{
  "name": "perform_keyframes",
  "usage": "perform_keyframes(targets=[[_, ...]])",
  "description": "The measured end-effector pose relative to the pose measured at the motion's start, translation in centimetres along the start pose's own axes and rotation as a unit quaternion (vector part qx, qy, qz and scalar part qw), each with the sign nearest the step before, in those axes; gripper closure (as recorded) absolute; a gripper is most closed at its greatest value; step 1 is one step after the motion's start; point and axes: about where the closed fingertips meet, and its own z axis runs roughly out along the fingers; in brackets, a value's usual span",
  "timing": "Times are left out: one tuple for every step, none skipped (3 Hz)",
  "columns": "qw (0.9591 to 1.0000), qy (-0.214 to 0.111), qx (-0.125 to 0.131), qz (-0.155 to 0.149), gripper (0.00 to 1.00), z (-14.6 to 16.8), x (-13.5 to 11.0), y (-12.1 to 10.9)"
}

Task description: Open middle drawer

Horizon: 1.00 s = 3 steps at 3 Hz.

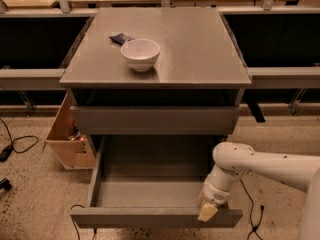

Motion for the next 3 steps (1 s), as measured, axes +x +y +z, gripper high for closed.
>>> perform_keyframes(targets=[[1.0000,0.000,0.000,0.000,0.50,0.00,0.00,0.00],[1.0000,0.000,0.000,0.000,0.27,0.00,0.00,0.00],[1.0000,0.000,0.000,0.000,0.00,0.01,0.00,0.00]])
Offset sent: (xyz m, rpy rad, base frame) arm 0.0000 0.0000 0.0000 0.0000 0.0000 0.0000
